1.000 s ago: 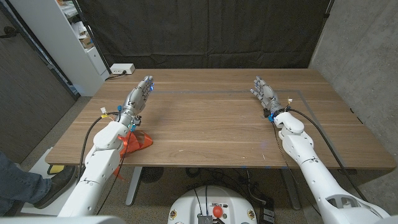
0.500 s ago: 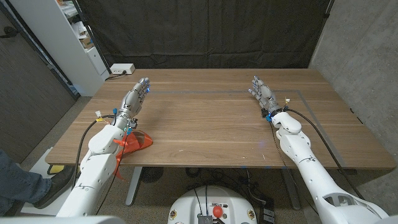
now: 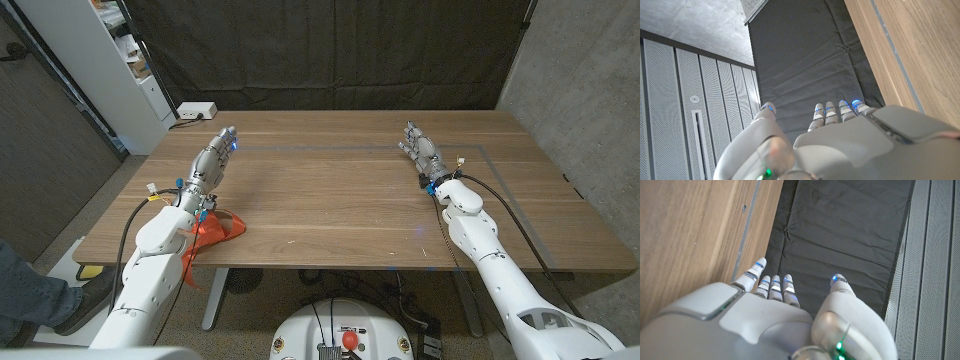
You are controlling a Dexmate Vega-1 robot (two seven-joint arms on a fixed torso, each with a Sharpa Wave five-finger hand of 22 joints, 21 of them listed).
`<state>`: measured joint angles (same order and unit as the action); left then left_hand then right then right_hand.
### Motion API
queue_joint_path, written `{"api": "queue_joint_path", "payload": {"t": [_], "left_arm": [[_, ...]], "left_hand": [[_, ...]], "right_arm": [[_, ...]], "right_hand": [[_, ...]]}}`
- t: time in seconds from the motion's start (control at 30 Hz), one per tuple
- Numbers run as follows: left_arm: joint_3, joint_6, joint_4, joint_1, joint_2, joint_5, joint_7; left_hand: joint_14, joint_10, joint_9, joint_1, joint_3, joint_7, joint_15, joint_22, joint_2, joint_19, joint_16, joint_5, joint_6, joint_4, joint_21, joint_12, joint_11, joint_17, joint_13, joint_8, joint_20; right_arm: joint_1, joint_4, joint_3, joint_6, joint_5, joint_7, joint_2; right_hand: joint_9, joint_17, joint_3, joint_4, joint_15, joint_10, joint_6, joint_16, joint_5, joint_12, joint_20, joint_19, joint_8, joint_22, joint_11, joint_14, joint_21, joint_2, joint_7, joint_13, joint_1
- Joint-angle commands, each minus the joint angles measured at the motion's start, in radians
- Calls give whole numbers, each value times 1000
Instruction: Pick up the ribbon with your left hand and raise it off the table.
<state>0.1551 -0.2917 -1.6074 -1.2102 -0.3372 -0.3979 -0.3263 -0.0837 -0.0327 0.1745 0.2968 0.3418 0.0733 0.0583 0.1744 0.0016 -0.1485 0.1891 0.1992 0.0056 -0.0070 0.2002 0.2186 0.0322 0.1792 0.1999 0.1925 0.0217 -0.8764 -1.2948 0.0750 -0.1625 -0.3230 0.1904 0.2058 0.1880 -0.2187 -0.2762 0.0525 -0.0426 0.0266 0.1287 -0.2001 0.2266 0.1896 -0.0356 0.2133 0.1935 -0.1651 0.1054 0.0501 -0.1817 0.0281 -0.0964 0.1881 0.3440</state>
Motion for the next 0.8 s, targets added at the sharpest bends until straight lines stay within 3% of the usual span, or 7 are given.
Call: {"api": "queue_joint_path", "payload": {"t": [0.03, 0.8], "left_arm": [[5, -1, -44, -38, 9, 7, 10], [15, -8, -99, -102, 20, 30, 27]], "left_hand": [[6, 7, 4, 1, 2, 0, 3, 5, 9, 0, 4, -6, 5, -9, 2, 2, 1, 1, 0, 1, 3], [6, 8, 4, 0, 2, -1, 2, 5, 11, -4, 3, -7, 7, -13, -1, 0, -1, 1, -2, 0, 4]], "right_arm": [[17, 21, 3, -2, -4, 23, 6], [46, 50, 4, -2, 7, 41, 16]], "right_hand": [[3, 0, -5, 5, -4, 5, 4, -4, 6, 9, 2, -4, 2, -5, 4, 1, -8, 5, -1, 5, 1], [3, 0, -3, 6, -3, 5, 4, -5, 6, 9, 4, -5, 2, -5, 2, 1, -8, 7, -1, 5, -1]]}}
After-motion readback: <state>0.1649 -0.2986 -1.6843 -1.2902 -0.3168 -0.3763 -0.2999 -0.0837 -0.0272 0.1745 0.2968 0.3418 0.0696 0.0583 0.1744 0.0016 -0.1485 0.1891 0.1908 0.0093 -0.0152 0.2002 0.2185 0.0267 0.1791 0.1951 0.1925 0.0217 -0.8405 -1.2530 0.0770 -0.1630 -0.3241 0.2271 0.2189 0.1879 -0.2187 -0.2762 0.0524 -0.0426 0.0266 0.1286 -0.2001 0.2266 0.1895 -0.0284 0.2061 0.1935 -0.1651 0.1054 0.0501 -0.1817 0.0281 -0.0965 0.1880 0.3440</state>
